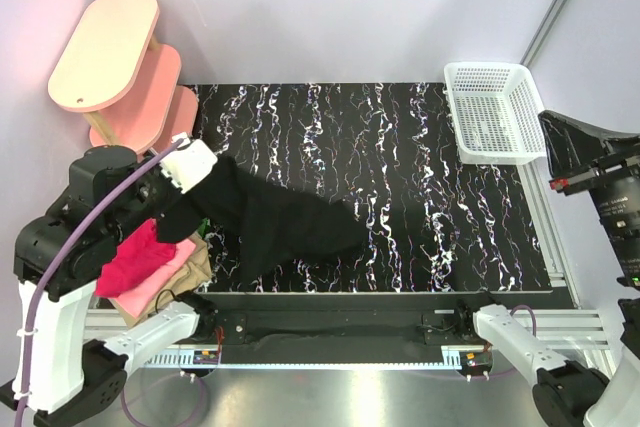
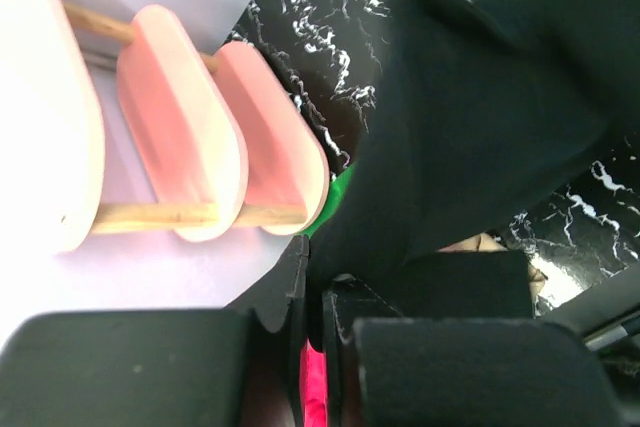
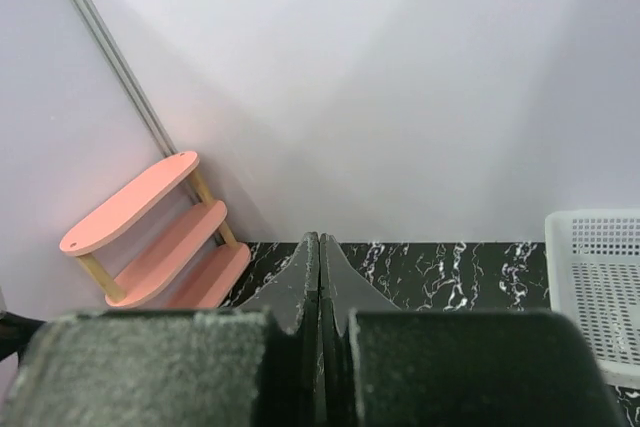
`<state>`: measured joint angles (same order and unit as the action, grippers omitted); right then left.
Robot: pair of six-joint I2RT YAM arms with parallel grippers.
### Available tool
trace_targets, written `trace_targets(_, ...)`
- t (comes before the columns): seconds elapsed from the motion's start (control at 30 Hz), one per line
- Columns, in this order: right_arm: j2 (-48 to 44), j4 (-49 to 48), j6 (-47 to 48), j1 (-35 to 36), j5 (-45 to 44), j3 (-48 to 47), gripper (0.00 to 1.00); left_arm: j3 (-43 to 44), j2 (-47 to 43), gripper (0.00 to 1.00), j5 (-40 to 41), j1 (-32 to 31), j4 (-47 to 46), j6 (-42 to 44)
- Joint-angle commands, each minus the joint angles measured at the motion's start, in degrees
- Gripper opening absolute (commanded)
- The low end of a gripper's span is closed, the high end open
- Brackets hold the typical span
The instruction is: Fold and stack the t-shirts
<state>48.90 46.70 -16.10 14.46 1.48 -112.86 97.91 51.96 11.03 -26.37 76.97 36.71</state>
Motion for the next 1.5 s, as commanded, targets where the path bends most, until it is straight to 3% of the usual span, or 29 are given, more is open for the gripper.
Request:
trace_targets(0.0, 2.86, 2.88, 1.07, -0.22, -4.02, 1.58, 0.00, 4.05, 2.78, 0.07, 1.55, 0.09, 0.47, -0.93)
trace_targets(0.1, 3.57, -1.06, -0.95, -0.31, -1.66, 9.03, 0.00, 1.86, 5.07, 0.07, -2.14, 0.18, 0.29, -1.64)
trace_targets(0.27, 5.92, -17.48, -14.03, 0.39, 23.98, 38.46, 0.00, -3.77, 7.10, 0.06, -4.78, 0.00, -1.81, -2.61)
trace_targets(0.3, 6.81, -21.43, -14.57, 4.75, 24.62, 41.98, 0.00, -4.73, 6.84, 0.06, -5.13, 0.00, -2.52, -2.52)
trace_targets(0.33, 7.86, -21.82, -13.18, 8.88, 18.97, 46.28, 0.00, -6.83, 6.83, 0.06, -5.14, -0.08, -4.18, -2.17)
trace_targets(0.37, 10.22, -20.43, -11.52, 18.67, 14.22, 47.02, 0.00, -8.16, 6.75, 0.06, -4.88, -0.08, -5.24, -1.99)
trace_targets(0.43, 15.74, -18.93, -8.87, 24.98, 5.08, 46.42, 0.00, -11.40, 7.18, 0.06, -4.26, -0.26, -8.66, -1.73)
trace_targets(0.47, 17.35, -18.14, -8.78, 27.09, 3.55, 45.80, 0.05, -11.77, 9.01, 0.05, -3.82, -0.78, -9.81, -1.73)
trace_targets(0.5, 18.58, -17.87, -8.51, 29.20, 1.62, 45.10, 0.13, -11.43, 10.34, 0.04, -2.78, -1.22, -10.60, -3.38)
trace_targets(0.57, 20.17, -19.87, -8.51, 30.71, 0.29, 45.36, 0.39, -4.95, 14.46, 0.00, -3.11, -3.32, -10.00, -5.67)
trace_targets(0.7, 21.67, -24.54, -10.53, 32.56, 2.91, 49.65, 0.58, 7.97, 15.88, 0.00, -5.23, -6.58, -10.08, -9.10)
trace_targets(0.83, 27.54, -27.79, -11.15, 35.19, 7.12, 53.09, 0.64, 8.01, 15.27, 0.00, -2.16, -7.03, -9.82, -8.41)
trace_targets(0.93, 32.21, -31.92, -12.02, 37.73, 12.84, 54.67, 0.66, 2.22, 12.65, 0.00, 1.36, -7.03, -11.05, -7.53)
trace_targets(1.03, 35.90, -34.48, -10.89, 41.51, 12.77, 53.80, 0.65, -3.32, 10.71, 0.00, 5.05, -7.03, -13.33, -6.83)
trace_targets(1.17, 38.28, -34.48, -3.62, 48.02, 7.41, 51.08, 0.66, -6.85, 10.26, 0.00, 8.39, -7.03, -14.65, -5.77)
trace_targets(1.37, 40.56, -34.57, 5.98, 61.01, -8.56, 48.44, 0.76, -7.47, 11.23, 0.00, 9.10, -7.03, -15.01, -5.33)
trace_targets(1.47, 43.02, -34.31, 8.62, 64.28, -14.55, 46.77, 0.77, -7.47, 11.40, 0.00, 8.66, -7.03, -15.01, -5.77)
